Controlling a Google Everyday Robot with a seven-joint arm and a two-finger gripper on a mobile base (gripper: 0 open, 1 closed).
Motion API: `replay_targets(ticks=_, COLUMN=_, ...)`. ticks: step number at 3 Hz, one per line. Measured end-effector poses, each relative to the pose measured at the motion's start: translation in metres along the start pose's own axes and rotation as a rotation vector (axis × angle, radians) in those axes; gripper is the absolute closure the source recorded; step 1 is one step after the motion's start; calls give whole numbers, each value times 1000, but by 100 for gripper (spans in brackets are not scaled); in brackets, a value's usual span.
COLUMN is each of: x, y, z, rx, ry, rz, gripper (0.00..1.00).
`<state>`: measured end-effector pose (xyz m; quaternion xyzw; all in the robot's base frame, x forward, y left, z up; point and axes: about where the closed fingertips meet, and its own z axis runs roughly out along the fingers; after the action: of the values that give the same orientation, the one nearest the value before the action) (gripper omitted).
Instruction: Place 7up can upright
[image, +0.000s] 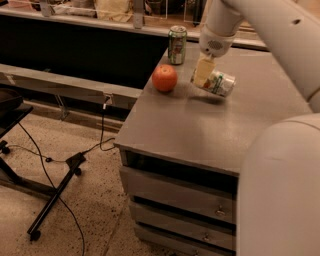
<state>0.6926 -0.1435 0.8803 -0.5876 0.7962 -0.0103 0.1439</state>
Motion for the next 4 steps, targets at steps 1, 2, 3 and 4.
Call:
replay_targets(ticks=1, x=20, y=11, z=-60, rx=63, ry=-137, rz=-9, gripper=100)
replay_targets(ticks=2, x=37, y=28, z=-115, rx=122, ry=-227, rz=-29, gripper=100)
replay_targets(ticks=3, x=47, y=38, z=-150, rx=166, ry=-377, rz=-81, gripper=100)
replay_targets(ticks=4, x=56, y=53, z=-166, rx=159, ry=-469, rz=-119, gripper=100)
